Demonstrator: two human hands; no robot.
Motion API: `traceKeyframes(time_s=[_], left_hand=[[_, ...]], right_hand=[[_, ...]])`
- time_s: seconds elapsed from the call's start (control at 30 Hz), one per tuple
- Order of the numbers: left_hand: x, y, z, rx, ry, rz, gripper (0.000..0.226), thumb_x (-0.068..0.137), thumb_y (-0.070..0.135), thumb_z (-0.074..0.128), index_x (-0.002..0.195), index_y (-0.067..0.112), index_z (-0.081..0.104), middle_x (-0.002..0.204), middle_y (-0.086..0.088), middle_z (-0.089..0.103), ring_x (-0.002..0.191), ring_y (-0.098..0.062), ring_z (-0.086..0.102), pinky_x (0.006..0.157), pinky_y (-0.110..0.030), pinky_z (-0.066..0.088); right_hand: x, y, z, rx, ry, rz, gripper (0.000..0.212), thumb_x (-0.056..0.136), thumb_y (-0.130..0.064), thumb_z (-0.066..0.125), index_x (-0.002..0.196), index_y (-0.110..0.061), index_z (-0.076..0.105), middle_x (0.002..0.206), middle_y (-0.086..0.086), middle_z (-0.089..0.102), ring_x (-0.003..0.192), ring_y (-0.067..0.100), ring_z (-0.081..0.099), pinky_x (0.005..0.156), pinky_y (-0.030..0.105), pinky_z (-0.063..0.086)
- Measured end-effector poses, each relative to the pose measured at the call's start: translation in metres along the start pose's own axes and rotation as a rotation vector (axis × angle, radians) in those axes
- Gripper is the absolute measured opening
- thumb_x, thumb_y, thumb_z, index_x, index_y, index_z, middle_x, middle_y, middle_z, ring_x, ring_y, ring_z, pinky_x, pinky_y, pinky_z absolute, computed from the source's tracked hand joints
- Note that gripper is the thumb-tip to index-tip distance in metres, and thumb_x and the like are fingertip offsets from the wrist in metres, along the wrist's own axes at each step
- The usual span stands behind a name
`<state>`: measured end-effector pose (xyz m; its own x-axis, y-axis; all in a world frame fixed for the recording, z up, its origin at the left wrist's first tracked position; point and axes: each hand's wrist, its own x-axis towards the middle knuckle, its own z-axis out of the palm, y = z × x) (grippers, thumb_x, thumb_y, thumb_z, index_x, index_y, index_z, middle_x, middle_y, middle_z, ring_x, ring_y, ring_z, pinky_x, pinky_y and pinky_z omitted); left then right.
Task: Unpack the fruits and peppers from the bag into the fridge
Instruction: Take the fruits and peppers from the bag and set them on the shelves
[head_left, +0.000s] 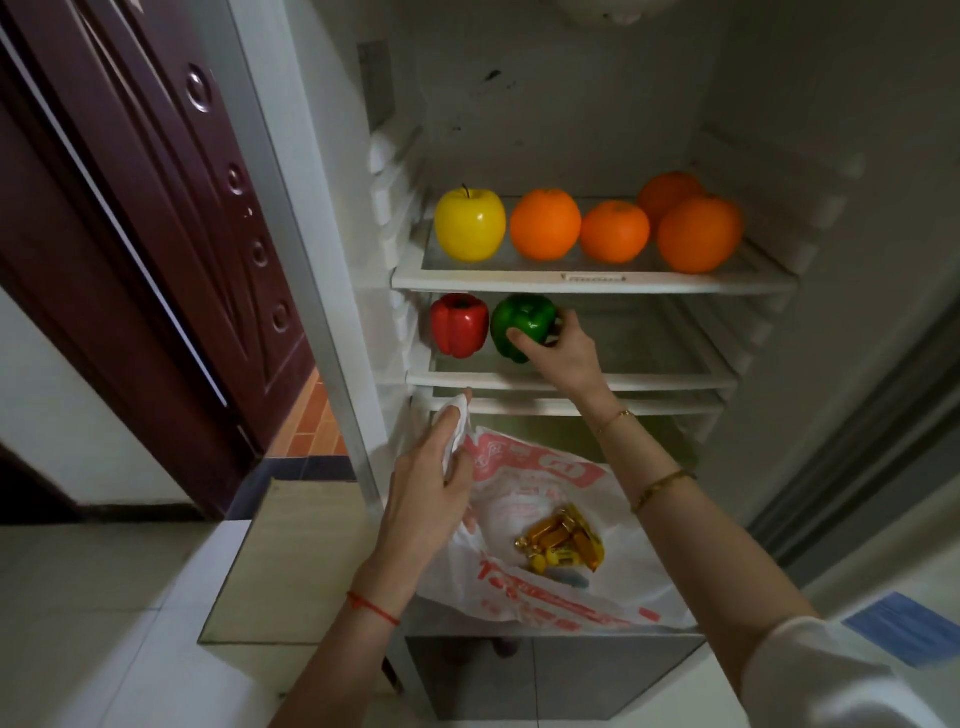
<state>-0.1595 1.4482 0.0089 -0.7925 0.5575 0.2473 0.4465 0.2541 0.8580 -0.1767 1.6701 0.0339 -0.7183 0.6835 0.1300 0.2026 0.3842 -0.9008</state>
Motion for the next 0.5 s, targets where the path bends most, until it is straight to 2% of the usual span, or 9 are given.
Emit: traceKeyframes(time_s=[0.1,0.2,0.27,0.37,0.43,0.5], left_hand=[[0.002,-0.001,0.001,0.01,-0.016,-0.007,0.055,0.099,0.009,0.047,0.146,0.035,0.035,0.1,0.005,0.062,0.059,0.002,0.06,0.055,-0.007,0.046],[0.002,-0.002,0.001,0.021,-0.021,-0.018,0.053,0.099,0.011,0.047,0.148,0.03,0.037,0.109,0.006,0.062,0.071,-0.01,0.066,0.064,-0.014,0.055],[0.002,-0.003,0.002,0.028,-0.023,-0.02,0.053,0.099,0.011,0.047,0.148,0.032,0.037,0.111,0.001,0.062,0.07,-0.012,0.066,0.064,-0.016,0.056],[0.0,-0.003,0.003,0.029,-0.028,-0.001,0.054,0.099,0.011,0.047,0.149,0.031,0.037,0.096,0.004,0.059,0.059,-0.006,0.058,0.057,-0.012,0.051],[-0.001,-0.003,0.003,0.032,-0.029,0.019,0.055,0.099,0.011,0.047,0.148,0.034,0.036,0.098,0.004,0.057,0.059,-0.004,0.053,0.06,-0.01,0.05],[-0.004,-0.004,0.004,0.015,-0.032,0.03,0.056,0.099,0.011,0.047,0.147,0.038,0.035,0.105,-0.001,0.06,0.064,-0.003,0.054,0.063,-0.011,0.052]], right_hand=[[0.01,-0.001,0.008,0.014,0.025,0.025,0.067,0.085,-0.036,0.073,0.136,-0.006,0.042,0.13,0.009,0.059,0.119,0.024,0.057,0.086,0.019,0.042],[0.012,0.005,0.012,0.005,0.03,0.03,0.069,0.083,-0.036,0.075,0.136,-0.005,0.042,0.13,0.01,0.059,0.119,0.024,0.058,0.084,0.018,0.042],[0.011,0.008,0.011,-0.004,0.027,0.037,0.075,0.081,-0.037,0.077,0.138,-0.004,0.04,0.133,0.011,0.057,0.118,0.026,0.059,0.087,0.021,0.045],[0.001,0.012,0.004,-0.025,0.044,0.032,0.084,0.078,-0.039,0.08,0.141,-0.004,0.036,0.137,0.013,0.051,0.12,0.027,0.055,0.095,0.033,0.05],[-0.013,0.017,-0.004,-0.032,0.125,-0.025,0.073,0.077,-0.038,0.081,0.131,-0.006,0.044,0.126,0.011,0.056,0.109,0.023,0.058,0.087,0.032,0.053],[-0.036,0.024,-0.013,-0.055,0.203,-0.123,0.045,0.081,-0.033,0.078,0.11,-0.009,0.054,0.101,0.004,0.062,0.086,0.014,0.06,0.073,0.023,0.052]])
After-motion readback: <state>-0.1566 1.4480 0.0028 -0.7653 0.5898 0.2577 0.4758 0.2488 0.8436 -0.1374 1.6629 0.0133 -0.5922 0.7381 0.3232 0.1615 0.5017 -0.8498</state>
